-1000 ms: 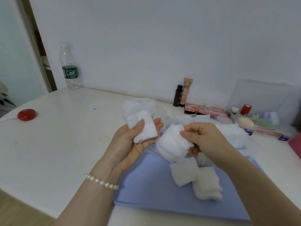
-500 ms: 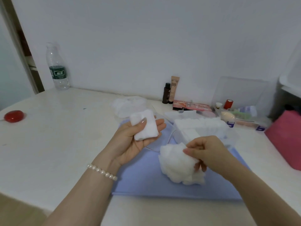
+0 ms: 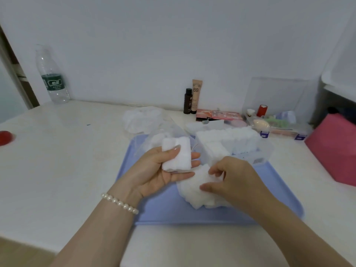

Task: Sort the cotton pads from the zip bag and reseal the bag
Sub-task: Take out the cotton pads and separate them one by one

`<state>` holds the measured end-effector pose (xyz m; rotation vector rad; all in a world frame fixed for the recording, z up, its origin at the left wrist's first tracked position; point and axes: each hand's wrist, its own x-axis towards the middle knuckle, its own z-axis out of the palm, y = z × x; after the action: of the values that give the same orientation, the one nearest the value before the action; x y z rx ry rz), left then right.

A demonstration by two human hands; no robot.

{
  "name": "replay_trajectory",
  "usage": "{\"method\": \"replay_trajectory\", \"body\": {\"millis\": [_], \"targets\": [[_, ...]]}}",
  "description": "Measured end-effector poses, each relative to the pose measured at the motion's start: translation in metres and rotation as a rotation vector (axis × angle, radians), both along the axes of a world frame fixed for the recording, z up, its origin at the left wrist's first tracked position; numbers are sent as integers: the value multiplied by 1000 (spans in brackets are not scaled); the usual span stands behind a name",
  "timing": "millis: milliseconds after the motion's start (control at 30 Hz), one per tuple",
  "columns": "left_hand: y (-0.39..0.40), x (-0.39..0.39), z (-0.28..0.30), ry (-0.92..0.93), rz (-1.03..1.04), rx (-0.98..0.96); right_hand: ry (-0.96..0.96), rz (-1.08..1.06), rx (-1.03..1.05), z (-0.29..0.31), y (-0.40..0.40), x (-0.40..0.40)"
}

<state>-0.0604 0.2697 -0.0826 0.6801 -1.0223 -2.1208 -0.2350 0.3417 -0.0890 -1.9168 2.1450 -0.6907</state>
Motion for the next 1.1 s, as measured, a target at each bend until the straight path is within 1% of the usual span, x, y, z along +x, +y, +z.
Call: {"method": "replay_trajectory", "body": {"millis": [67, 200, 367, 467, 500, 533, 633, 733, 800, 900, 1000, 1100], "targets": [[0, 1, -2, -24, 8, 4, -82, -18, 58, -3, -2, -1], [-1, 0, -4, -57, 25, 15, -250, -9, 64, -3, -3, -8], [-1, 0, -8, -112, 18, 28, -241, -27, 22, -4, -3, -11], [-2, 1, -8, -95, 36, 26, -259, -44, -28, -1, -3, -15], [-2, 1, -8, -74, 49, 24, -302, -58, -72, 2, -3, -18], [-2, 1, -7, -46, 66, 24, -393, -69, -122, 7, -3, -20], [-4, -2, -5, 42, 128, 3, -834, -59, -201, 24, 1, -22], [-1, -12, -4, 108, 180, -17, -1301, 16, -109, 35, 6, -13], [5, -23, -5, 117, 175, -31, -1468, 57, -42, 37, 7, -3], [16, -37, -11, 27, 134, -141, -1534, 79, -25, 33, 6, 13], [19, -43, -20, -23, 125, -209, -1481, -23, -111, 26, 2, 25], [20, -45, -21, -14, 152, -179, -1394, -126, -169, 21, 0, 29]]}}
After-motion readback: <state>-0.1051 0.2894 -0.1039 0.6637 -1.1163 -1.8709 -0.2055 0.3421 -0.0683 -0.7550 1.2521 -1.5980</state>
